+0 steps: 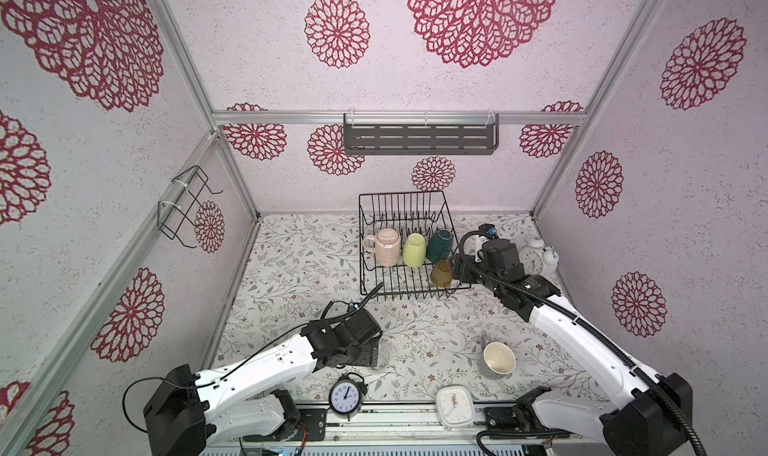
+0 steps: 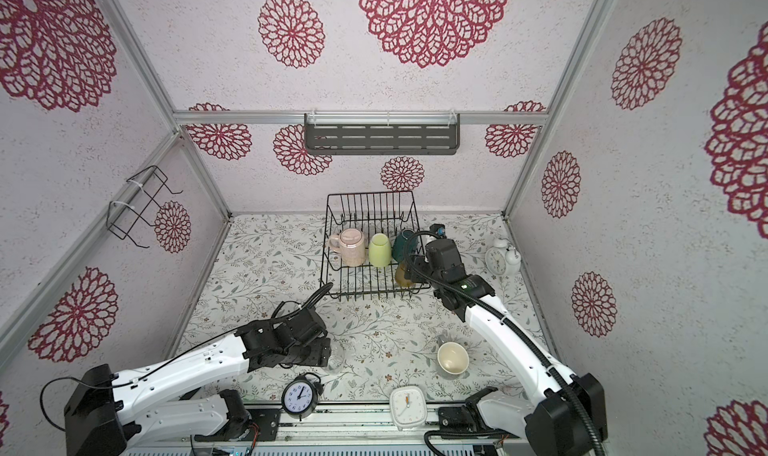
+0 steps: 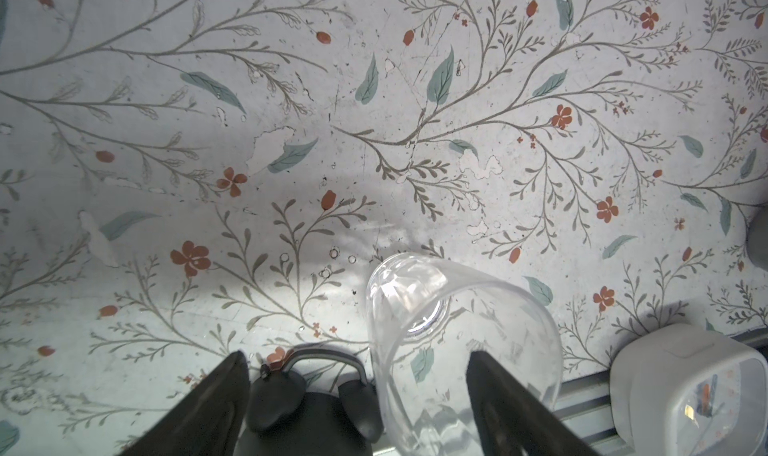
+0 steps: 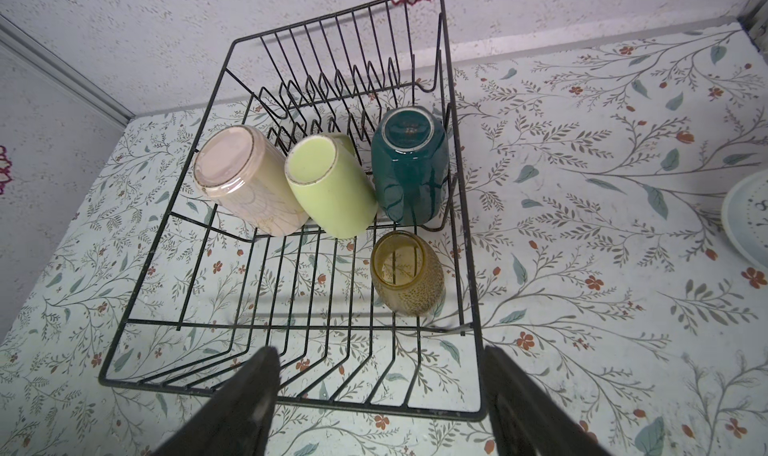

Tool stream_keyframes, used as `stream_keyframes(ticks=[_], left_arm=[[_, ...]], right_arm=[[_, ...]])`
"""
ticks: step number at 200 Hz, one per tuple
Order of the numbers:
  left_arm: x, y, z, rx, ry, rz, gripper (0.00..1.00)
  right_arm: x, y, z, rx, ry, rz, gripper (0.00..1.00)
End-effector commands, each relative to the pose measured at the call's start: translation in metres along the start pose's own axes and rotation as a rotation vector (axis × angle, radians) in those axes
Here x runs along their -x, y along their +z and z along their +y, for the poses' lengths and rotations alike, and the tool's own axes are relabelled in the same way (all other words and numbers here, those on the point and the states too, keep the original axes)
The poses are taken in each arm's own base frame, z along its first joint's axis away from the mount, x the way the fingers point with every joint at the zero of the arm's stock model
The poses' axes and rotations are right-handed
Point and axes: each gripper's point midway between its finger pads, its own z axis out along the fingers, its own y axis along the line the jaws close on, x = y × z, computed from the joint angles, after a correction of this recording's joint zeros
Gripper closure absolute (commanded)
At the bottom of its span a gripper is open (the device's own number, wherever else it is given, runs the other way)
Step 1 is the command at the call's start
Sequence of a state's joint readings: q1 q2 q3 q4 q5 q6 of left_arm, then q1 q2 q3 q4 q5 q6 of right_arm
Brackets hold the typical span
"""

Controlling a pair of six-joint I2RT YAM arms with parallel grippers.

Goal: Load the cups into the dish rack
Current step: 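Raise the right gripper from the rack while the left gripper grasps the clear glass, then lift the clear glass with the left gripper while the right gripper approaches it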

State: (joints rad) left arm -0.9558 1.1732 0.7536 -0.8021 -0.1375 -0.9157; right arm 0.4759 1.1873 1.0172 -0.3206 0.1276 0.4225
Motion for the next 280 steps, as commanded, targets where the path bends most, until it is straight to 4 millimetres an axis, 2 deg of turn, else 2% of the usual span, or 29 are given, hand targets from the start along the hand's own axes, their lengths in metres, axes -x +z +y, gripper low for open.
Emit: stream_keyframes(ticks=[1, 14, 52, 80, 108, 117, 134, 152, 171, 180, 184, 214, 247, 280], left_arm=[[0.001, 0.007, -0.007, -0.019, 0.01, 0.002, 0.16], [-0.004, 0.015, -0.005, -0.008, 0.01, 0.024, 0.19], [-0.009, 0.029, -0.007, -0.013, -0.003, 0.051, 0.39], [-0.003, 0.028, -0.016, -0.042, 0.009, 0.045, 0.65], [-0.001, 0.025, -0.02, -0.059, 0.019, 0.048, 0.87], [0.001, 0.023, -0.022, -0.067, 0.018, 0.039, 0.92], [0.01, 0.015, -0.026, -0.093, 0.005, -0.002, 0.94], [0.025, 0.002, -0.034, -0.142, -0.006, -0.071, 0.95], [0.046, -0.017, -0.041, -0.212, -0.027, -0.153, 0.96], [0.056, -0.027, -0.045, -0.255, -0.04, -0.193, 0.97], [0.061, -0.032, -0.047, -0.277, -0.046, -0.213, 0.98], [0.095, -0.075, -0.064, -0.477, -0.081, -0.361, 0.99], [0.125, -0.123, -0.073, -0.656, -0.078, -0.503, 1.0], [0.143, -0.155, -0.082, -0.803, -0.057, -0.576, 1.0]], right_arm=[[0.018, -0.016, 0.005, 0.031, 0.041, -0.075, 0.21], [0.017, -0.019, 0.005, 0.039, 0.053, -0.079, 0.21], [0.016, -0.023, 0.004, 0.052, 0.081, -0.104, 0.2], [0.016, -0.023, 0.004, 0.06, 0.105, -0.11, 0.2], [0.018, -0.027, 0.009, 0.092, 0.117, -0.119, 0.2], [0.019, -0.029, 0.012, 0.112, 0.117, -0.125, 0.2], [0.02, -0.032, 0.018, 0.155, 0.122, -0.138, 0.2], [0.024, -0.037, 0.03, 0.23, 0.123, -0.157, 0.2], [0.027, -0.049, 0.058, 0.401, 0.109, -0.176, 0.18], [0.027, -0.054, 0.07, 0.48, 0.12, -0.173, 0.03], [0.027, -0.057, 0.075, 0.513, 0.129, -0.17, 0.01], [0.02, -0.071, 0.111, 0.778, 0.192, -0.106, 0.01], [0.006, -0.088, 0.149, 1.045, 0.267, 0.099, 0.01], [-0.007, -0.103, 0.169, 1.15, 0.313, 0.212, 0.01]])
